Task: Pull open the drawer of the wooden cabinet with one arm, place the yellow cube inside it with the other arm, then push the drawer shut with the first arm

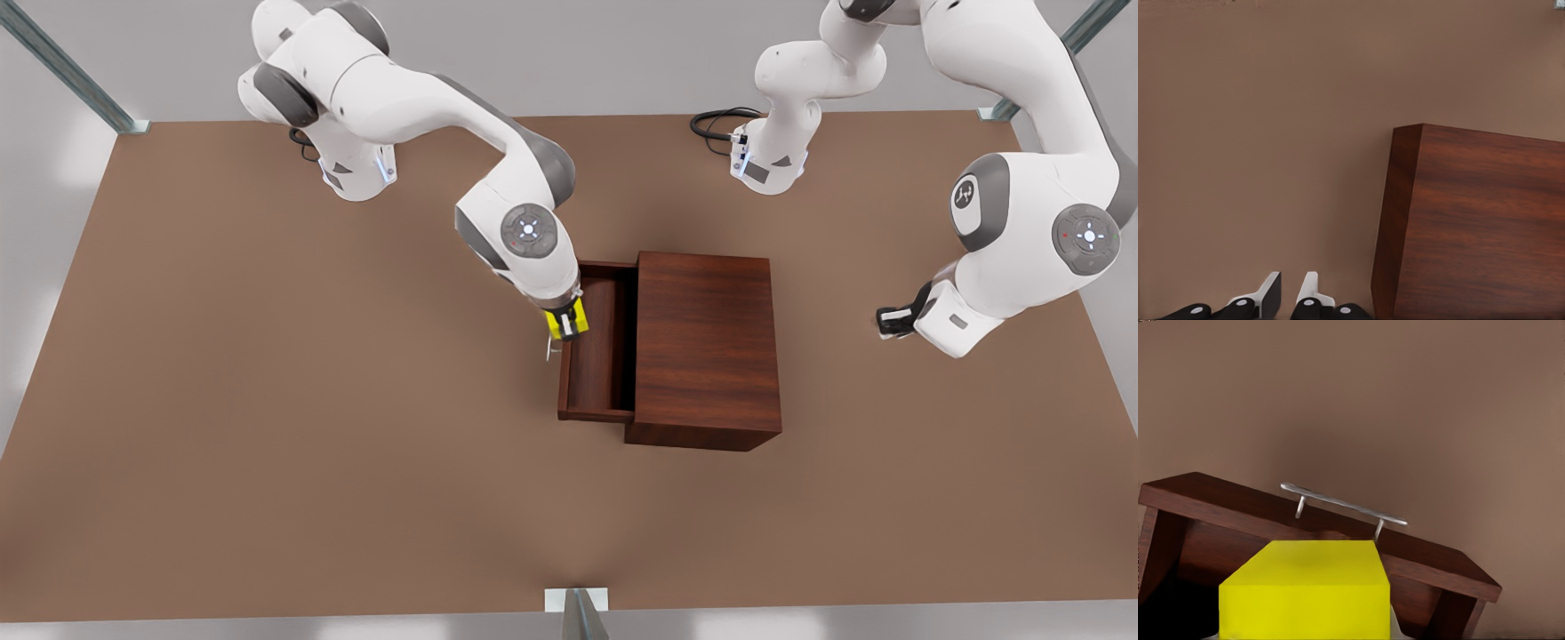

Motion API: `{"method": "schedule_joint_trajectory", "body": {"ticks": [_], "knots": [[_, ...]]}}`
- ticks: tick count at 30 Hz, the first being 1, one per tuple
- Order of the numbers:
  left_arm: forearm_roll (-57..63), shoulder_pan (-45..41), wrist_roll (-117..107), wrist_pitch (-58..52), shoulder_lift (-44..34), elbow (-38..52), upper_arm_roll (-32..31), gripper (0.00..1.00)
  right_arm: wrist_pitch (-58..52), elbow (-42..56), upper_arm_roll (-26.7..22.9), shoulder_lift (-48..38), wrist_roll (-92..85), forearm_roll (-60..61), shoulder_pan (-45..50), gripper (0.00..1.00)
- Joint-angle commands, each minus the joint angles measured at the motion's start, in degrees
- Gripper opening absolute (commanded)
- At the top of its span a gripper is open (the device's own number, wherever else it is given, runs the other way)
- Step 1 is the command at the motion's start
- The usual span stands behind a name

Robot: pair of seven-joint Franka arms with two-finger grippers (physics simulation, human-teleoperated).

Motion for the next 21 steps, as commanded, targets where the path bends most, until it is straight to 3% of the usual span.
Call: {"method": "schedule_joint_trajectory", "body": {"ticks": [1,2,4,5,10,14,19,20,21], "knots": [[-2.0,-0.2,-0.9,-1.1,-0.1,0.4,-0.3,0.26,-1.0,2.0,-0.4,1.2,32.6,0.1,1.0,0.63],[-2.6,-0.5,-5.5,-2.6,-0.1,0.6,-0.3,0.21,-1.0,3.4,-1.6,2.2,32.9,0.1,2.2,0.63],[-2.7,-0.8,-10.5,-4.0,-0.1,0.6,-0.4,0.02,-1.0,5.3,-2.6,3.9,33.9,0.1,3.8,0.64],[-2.8,-1.0,-13.5,-4.0,0.1,0.7,-0.6,0.00,-0.9,6.3,-2.9,4.6,34.4,0.1,4.4,0.64],[-4.1,-1.7,-33.3,-3.4,0.9,1.2,-5.2,0.00,-0.4,8.9,-4.8,7.8,34.4,0.1,7.6,0.64],[-3.5,-3.0,-38.8,-3.0,1.3,1.4,-5.6,0.00,-0.2,10.1,-4.6,9.3,34.4,0.1,8.1,0.64],[-6.9,-5.6,-64.1,1.2,3.9,2.3,-5.6,0.00,0.4,10.8,-6.0,10.4,34.4,0.1,9.6,0.65],[-6.7,-7.5,-68.1,1.6,4.1,2.3,-5.6,0.00,0.4,10.8,-6.0,10.4,34.0,0.1,9.6,0.89],[-6.0,-9.3,-72.2,1.6,4.2,2.4,-5.5,0.00,0.4,10.8,-6.0,10.3,33.9,0.0,9.6,1.00]]}}
